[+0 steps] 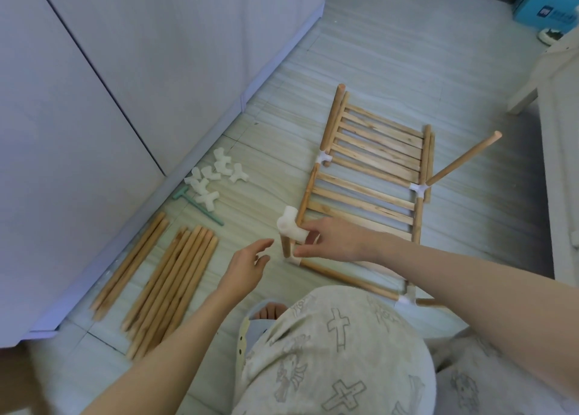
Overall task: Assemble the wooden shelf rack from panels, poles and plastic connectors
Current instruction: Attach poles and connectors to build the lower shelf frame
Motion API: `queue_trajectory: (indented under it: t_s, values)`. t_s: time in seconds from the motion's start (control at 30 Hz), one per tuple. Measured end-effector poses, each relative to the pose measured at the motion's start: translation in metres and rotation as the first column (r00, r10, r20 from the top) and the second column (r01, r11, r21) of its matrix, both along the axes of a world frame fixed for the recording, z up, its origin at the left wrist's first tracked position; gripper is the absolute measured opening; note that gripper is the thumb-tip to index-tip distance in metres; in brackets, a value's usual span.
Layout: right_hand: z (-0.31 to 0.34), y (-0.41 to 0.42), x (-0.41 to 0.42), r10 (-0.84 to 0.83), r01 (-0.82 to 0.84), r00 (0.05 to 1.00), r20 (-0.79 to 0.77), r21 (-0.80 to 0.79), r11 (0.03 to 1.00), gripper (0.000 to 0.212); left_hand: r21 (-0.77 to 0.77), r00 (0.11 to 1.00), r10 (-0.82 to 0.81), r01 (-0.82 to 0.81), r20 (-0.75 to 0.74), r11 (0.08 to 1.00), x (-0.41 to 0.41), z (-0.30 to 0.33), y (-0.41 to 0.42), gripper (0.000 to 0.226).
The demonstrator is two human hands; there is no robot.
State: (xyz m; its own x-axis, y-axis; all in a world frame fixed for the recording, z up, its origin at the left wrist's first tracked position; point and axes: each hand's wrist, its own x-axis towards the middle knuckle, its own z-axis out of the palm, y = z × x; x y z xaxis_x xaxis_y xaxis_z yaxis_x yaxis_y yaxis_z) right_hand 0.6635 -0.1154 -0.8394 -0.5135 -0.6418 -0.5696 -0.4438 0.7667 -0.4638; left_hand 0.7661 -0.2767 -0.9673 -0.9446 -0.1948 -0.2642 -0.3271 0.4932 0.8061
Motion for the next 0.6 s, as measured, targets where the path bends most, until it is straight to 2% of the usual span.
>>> queue_trajectory:
  t_s: [0.13, 0.3, 0.43, 0.6]
  values:
    - [-0.011, 0.015, -0.007, 0.032, -0.042, 0.996, 0.087, 0.118, 0.992, 0.060, -0.116, 0.969, 0.120, -0.097, 0.214, 0.988, 0.028, -0.029, -0.022, 0.041]
    - [-0.038, 0.032, -0.019, 0.124, -0.138, 0.990, 0.063, 0.320, 0.937, 0.061, -0.280, 0.882, 0.225, -0.113, 0.413, 0.953, 0.039, -0.052, -0.054, 0.058]
    - [-0.057, 0.038, -0.026, 0.147, -0.163, 0.987, 0.071, 0.366, 0.916, 0.056, -0.353, 0.832, 0.264, -0.089, 0.489, 0.931, 0.033, -0.067, -0.065, 0.058]
    - [-0.075, 0.038, -0.027, 0.173, -0.191, 0.981, 0.083, 0.361, 0.913, 0.051, -0.488, 0.825, 0.280, -0.006, 0.490, 0.873, 0.032, -0.084, -0.068, 0.045]
